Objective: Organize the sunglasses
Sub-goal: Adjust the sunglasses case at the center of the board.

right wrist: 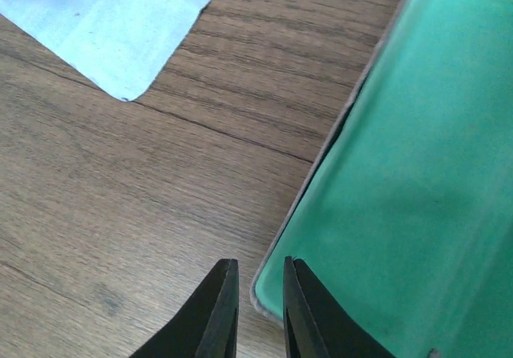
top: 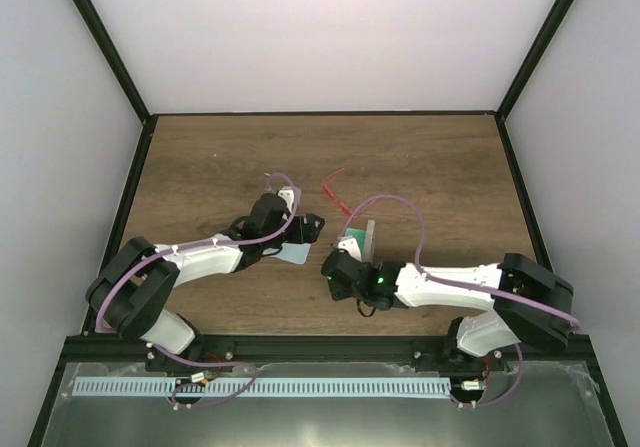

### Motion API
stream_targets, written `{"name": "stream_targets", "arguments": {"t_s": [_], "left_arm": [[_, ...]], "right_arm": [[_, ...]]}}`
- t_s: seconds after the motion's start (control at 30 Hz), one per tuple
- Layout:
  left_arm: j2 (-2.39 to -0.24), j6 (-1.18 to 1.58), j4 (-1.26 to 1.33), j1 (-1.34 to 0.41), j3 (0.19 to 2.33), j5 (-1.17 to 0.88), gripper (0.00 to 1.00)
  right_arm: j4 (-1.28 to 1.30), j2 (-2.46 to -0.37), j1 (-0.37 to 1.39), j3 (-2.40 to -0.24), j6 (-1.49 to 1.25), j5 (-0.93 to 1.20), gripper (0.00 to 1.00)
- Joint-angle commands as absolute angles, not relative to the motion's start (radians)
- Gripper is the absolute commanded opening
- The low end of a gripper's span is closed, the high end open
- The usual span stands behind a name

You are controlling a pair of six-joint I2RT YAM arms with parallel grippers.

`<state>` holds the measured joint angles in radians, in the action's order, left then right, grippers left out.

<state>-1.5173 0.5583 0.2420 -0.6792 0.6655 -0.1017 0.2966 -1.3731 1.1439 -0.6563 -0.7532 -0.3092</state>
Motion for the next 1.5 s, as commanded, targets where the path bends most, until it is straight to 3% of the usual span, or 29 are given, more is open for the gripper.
{"name": "stream_targets", "arguments": {"t_s": [0.0,0.27,0.37,0.43,0.67,1.1,1.47], "left_arm": [[-1.507,0.565,0.238,-0.679,0.66,-0.104,0.88],[-1.507,0.564,0.236,-0.678,0.661,-0.106,0.88],[-1.505,0.564,0.236,-0.678,0.661,-0.106,0.88],[-1.505,0.563,0.235,-0.678,0.661,-0.106,0.88],[-1.489,0.563,0.229,-0.672,0.657,-0.095,0.88],[-1.415,0.584,0.206,-0.639,0.621,-0.029,0.88],[-1.417,0.588,0.19,-0.632,0.626,-0.033,0.88]], "right_arm": [[0.302,-1.424,1.196,-0.726,-0.78,-0.384,0.18],[0.326,-1.454,1.226,-0.759,-0.8,-0.42,0.23],[0.333,-1.428,1.228,-0.756,-0.803,-0.429,0.36],[0.321,-1.402,1.228,-0.75,-0.794,-0.42,0.38],[0.315,-1.388,1.259,-0.766,-0.785,-0.417,0.38],[0.292,-1.56,1.261,-0.85,-0.79,-0.437,0.33],[0.431,-1.737,1.261,-0.959,-0.868,-0.531,0.33]]}}
